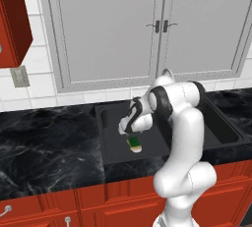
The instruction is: Soak the sponge with water for a few seconds and then drop it inside the sink.
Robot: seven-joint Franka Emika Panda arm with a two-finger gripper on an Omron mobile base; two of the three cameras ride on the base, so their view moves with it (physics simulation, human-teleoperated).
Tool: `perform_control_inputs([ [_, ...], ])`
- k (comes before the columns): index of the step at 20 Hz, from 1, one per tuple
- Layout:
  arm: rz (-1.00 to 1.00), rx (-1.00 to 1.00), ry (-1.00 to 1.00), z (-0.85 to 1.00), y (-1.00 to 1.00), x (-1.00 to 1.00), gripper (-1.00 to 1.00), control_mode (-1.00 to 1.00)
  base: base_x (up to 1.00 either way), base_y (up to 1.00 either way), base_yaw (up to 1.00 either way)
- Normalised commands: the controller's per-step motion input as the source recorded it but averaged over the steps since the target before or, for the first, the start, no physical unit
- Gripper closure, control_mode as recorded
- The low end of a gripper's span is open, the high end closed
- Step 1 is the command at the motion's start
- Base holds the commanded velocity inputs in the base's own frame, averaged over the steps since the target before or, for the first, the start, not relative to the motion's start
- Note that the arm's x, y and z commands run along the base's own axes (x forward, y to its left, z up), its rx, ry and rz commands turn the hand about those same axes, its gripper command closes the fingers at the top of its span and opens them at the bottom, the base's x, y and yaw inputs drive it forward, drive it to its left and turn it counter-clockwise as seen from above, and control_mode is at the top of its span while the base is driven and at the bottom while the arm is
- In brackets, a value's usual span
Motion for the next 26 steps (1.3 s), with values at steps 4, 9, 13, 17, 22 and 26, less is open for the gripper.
perform_control_inputs([
  [4, 0.00, 0.00, 0.00, 0.57, 0.01, 0.00, -1.00, -1.00, 0.00, 0.00, 0.00],
  [9, 0.00, 0.00, 0.00, 0.51, 0.08, 0.00, -1.00, -1.00, 0.00, 0.00, 0.00],
  [13, 0.00, 0.00, 0.00, 0.54, 0.11, -0.01, -1.00, -1.00, 0.00, 0.00, 0.00],
  [17, 0.00, 0.00, 0.00, 0.57, 0.00, -0.11, -1.00, -1.00, 0.00, 0.00, 0.00],
  [22, 0.00, 0.00, 0.00, 0.60, 0.00, -0.25, -1.00, -1.00, 0.00, 0.00, 0.00],
  [26, 0.00, 0.00, 0.00, 0.49, 0.00, -0.44, -1.00, -1.00, 0.00, 0.00, 0.00],
])
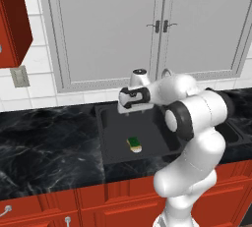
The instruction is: Soak the sponge with water for a few seconds and then drop it inside the sink.
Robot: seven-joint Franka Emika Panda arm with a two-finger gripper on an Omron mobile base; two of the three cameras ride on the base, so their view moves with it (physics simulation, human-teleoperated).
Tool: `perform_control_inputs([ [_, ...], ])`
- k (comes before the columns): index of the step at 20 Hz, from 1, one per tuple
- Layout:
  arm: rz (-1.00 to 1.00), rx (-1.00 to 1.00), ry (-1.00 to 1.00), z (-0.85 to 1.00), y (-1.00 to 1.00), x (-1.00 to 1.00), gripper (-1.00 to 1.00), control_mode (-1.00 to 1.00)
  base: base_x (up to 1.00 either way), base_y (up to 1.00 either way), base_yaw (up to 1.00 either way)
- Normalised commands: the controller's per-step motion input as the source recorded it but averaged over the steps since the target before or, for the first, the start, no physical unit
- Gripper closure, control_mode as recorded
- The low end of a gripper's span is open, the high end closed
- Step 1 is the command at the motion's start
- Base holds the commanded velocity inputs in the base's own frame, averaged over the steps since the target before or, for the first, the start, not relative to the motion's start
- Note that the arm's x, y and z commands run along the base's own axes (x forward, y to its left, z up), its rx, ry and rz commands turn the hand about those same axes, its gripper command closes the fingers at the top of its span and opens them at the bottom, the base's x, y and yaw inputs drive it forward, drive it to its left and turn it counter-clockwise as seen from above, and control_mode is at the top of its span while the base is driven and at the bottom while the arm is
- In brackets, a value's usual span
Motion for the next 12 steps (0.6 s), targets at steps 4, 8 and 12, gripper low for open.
perform_control_inputs([
  [4, 0.00, 0.00, -0.01, 0.43, 0.00, -0.52, -1.00, -1.00, 0.00, 0.00, 0.00],
  [8, 0.00, 0.00, -0.01, 0.48, 0.00, -0.51, -1.00, -1.00, 0.00, 0.00, 0.00],
  [12, 0.00, 0.00, -0.01, 0.51, 0.00, -0.47, -1.00, -1.00, 0.00, 0.00, 0.00],
])
